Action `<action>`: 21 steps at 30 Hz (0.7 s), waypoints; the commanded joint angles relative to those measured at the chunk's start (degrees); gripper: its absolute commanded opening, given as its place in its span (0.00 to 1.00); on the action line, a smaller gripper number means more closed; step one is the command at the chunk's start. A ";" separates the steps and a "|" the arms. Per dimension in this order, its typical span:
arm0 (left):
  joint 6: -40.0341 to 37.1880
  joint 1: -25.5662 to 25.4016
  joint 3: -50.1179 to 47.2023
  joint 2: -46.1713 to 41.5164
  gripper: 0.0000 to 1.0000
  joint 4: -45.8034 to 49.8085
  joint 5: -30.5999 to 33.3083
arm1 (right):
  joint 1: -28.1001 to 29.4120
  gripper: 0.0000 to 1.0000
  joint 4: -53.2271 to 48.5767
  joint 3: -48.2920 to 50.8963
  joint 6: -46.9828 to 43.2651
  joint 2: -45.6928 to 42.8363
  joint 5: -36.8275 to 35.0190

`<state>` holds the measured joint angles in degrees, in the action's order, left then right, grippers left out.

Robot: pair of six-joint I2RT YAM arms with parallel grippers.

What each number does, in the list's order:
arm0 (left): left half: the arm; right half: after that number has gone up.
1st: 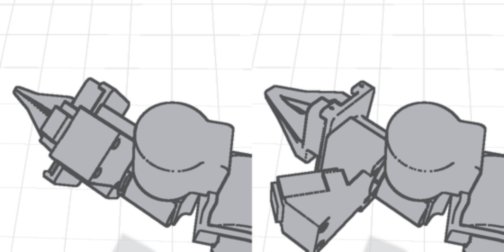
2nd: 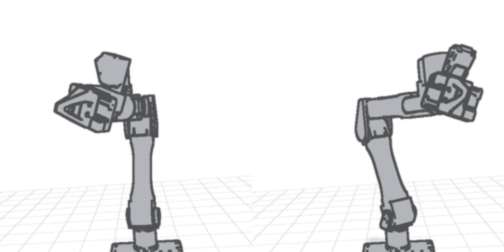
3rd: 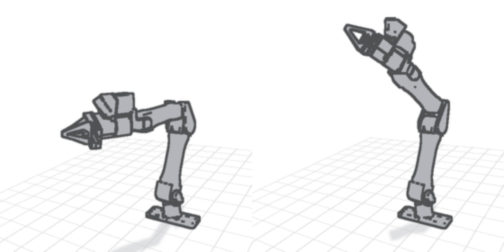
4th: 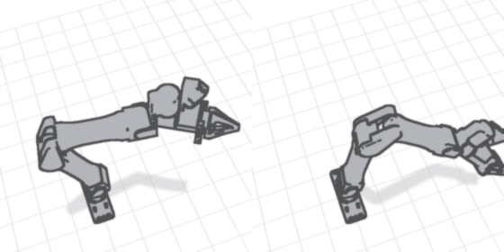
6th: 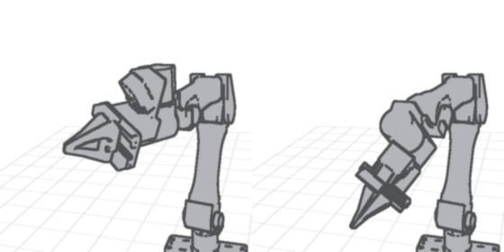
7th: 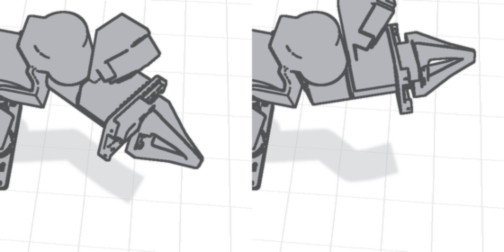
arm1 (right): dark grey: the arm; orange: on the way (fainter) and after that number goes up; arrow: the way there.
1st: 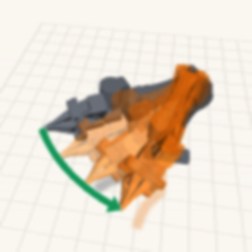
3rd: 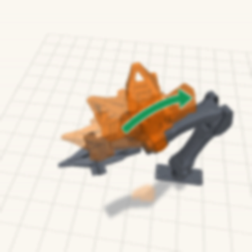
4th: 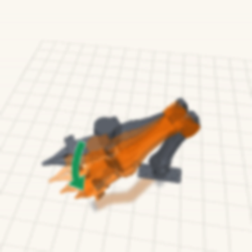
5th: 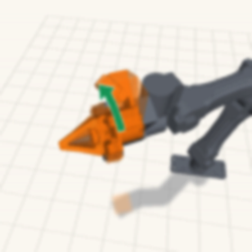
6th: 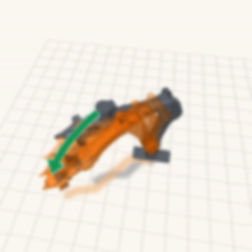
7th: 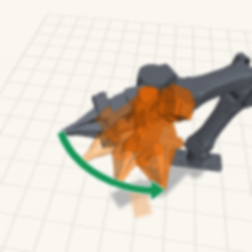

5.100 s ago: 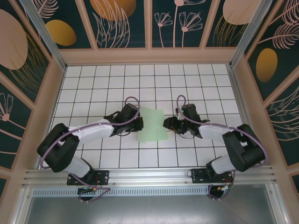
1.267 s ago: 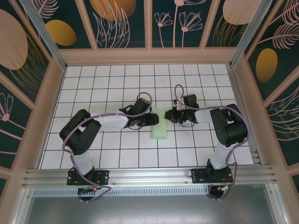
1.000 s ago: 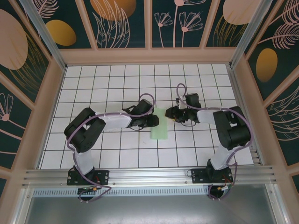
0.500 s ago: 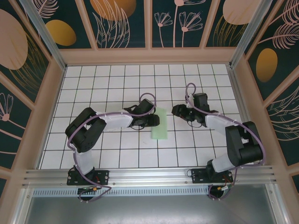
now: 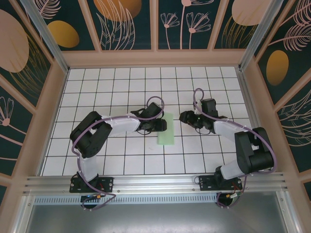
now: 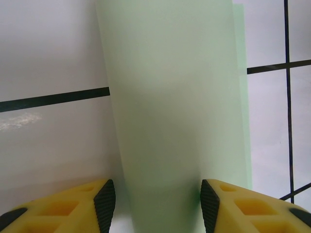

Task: Fold a paper plane with a square sheet of paper (fold left side to right side)
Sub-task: First fold in half a square sheet of paper at the center of the table.

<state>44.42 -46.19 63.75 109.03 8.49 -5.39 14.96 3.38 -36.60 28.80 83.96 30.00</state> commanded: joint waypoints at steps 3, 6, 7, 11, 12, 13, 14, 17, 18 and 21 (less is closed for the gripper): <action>-2.00 -0.97 1.37 3.31 0.54 2.18 -0.01 | -0.40 0.49 -0.91 0.76 -0.58 -1.52 0.15; -2.48 -1.13 2.06 3.69 0.54 2.99 0.24 | -0.46 0.49 -1.01 0.74 -0.58 -1.60 0.24; -2.62 -1.21 2.17 3.90 0.55 3.16 0.37 | -0.44 0.50 -1.07 0.76 -0.58 -1.61 0.24; -2.67 -1.25 2.41 4.10 0.55 3.37 0.53 | -0.44 0.50 -1.12 0.85 -0.47 -1.57 0.63; -2.70 -1.24 2.46 4.24 0.55 3.37 0.55 | -0.44 0.50 -1.10 0.92 -0.41 -1.53 0.74; -2.74 -1.22 2.52 4.28 0.55 3.43 0.49 | -0.46 0.49 -1.11 0.99 -0.41 -1.54 0.92; -2.85 -1.34 2.61 4.42 0.56 3.46 0.44 | -0.44 0.49 -1.09 1.07 -0.36 -1.53 0.94; -2.98 -1.35 2.81 4.60 0.56 3.63 0.55 | -0.43 0.49 -1.23 1.31 -0.31 -1.59 1.05; -3.03 -1.27 2.87 4.61 0.56 3.77 0.64 | -0.45 0.50 -1.23 1.31 -0.32 -1.58 1.04; -3.16 -1.28 3.05 4.70 0.55 4.07 0.79 | -0.40 0.49 -1.24 1.36 -0.32 -1.54 1.16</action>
<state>42.44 -46.89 66.35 110.32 11.88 -4.01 14.96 2.74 -35.99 28.80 83.72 30.04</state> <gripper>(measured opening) 0.554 0.495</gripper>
